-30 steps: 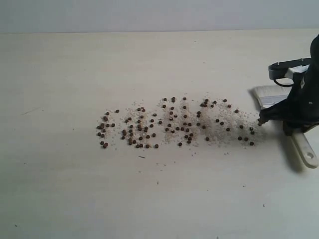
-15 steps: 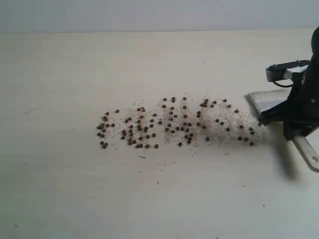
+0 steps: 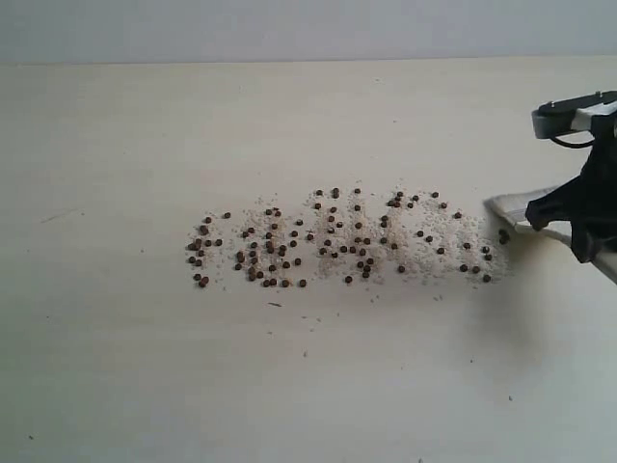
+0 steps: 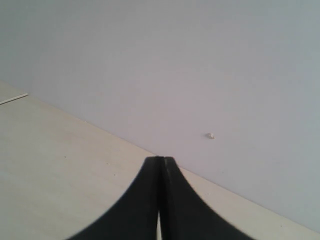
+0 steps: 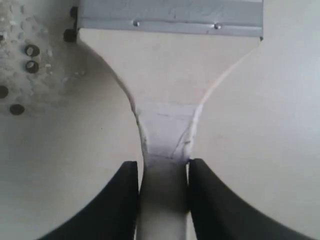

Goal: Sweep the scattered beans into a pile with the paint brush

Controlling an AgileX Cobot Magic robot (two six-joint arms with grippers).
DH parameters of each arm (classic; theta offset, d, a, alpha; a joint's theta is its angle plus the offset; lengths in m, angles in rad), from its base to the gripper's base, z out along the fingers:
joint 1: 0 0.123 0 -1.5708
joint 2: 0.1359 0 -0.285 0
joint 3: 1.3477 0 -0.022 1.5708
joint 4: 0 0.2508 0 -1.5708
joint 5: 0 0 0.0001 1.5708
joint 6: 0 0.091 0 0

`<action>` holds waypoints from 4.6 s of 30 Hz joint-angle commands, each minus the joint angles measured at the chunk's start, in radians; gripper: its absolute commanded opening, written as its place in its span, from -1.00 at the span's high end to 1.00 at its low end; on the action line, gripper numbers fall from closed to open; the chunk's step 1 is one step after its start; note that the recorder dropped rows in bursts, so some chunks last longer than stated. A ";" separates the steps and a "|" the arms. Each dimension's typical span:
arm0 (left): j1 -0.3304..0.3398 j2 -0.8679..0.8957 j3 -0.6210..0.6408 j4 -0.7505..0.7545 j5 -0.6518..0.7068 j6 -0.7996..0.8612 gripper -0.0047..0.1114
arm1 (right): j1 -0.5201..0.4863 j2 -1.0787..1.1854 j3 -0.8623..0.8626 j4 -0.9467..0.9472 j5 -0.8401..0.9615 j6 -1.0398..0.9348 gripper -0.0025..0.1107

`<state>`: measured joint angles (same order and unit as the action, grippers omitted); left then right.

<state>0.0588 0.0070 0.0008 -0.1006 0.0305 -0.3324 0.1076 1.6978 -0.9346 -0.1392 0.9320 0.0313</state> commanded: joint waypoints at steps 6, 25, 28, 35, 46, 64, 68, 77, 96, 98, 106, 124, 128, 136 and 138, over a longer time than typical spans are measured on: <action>0.002 -0.004 -0.001 -0.007 0.000 -0.002 0.92 | -0.003 -0.058 -0.036 0.032 0.131 -0.072 0.96; 0.002 -0.004 -0.001 -0.007 0.000 -0.002 0.92 | -0.003 -0.138 -0.080 0.055 0.176 -0.074 0.96; 0.002 -0.004 -0.001 -0.007 0.000 -0.002 0.92 | -0.003 -0.127 -0.079 0.051 0.176 -0.074 0.96; 0.002 -0.004 -0.001 -0.007 0.000 -0.002 0.92 | -0.003 -0.126 -0.079 0.053 0.116 -0.072 0.96; 0.002 -0.004 -0.001 -0.007 0.000 -0.002 0.92 | -0.003 -0.079 -0.035 0.055 -0.051 -0.055 0.96; 0.002 -0.004 -0.001 -0.007 0.000 -0.002 0.92 | -0.003 0.057 -0.028 0.052 -0.114 -0.031 0.96; 0.002 -0.004 -0.001 -0.007 0.000 -0.002 0.92 | -0.003 0.091 -0.009 0.053 -0.167 -0.026 0.96; 0.002 -0.004 -0.001 -0.007 0.000 -0.002 0.92 | -0.003 0.153 -0.008 0.056 -0.218 -0.013 0.96; 0.002 -0.004 -0.001 -0.007 0.000 -0.002 0.92 | -0.003 0.212 -0.024 0.052 -0.247 -0.001 0.36; 0.002 -0.004 -0.001 -0.007 0.000 -0.002 0.92 | -0.003 0.212 -0.040 0.052 -0.240 -0.001 0.29; 0.002 -0.004 -0.001 -0.007 0.000 -0.002 0.92 | -0.003 0.212 -0.050 0.049 -0.291 -0.003 0.28; 0.002 -0.004 -0.001 -0.007 0.000 -0.002 0.92 | -0.003 0.307 -0.050 0.034 -0.254 -0.003 0.84; 0.002 -0.004 -0.001 -0.007 0.000 -0.002 0.92 | -0.003 0.295 -0.050 0.028 -0.247 -0.003 0.96; 0.002 -0.004 -0.001 -0.007 0.000 -0.002 0.92 | -0.003 0.188 -0.050 0.027 -0.251 -0.031 0.96; 0.002 -0.004 -0.001 -0.007 0.000 -0.002 0.92 | -0.003 0.167 -0.050 0.027 -0.254 -0.031 0.96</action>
<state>0.0588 0.0070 0.0008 -0.1006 0.0319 -0.3324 0.1076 1.9008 -0.9864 -0.1003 0.6834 0.0150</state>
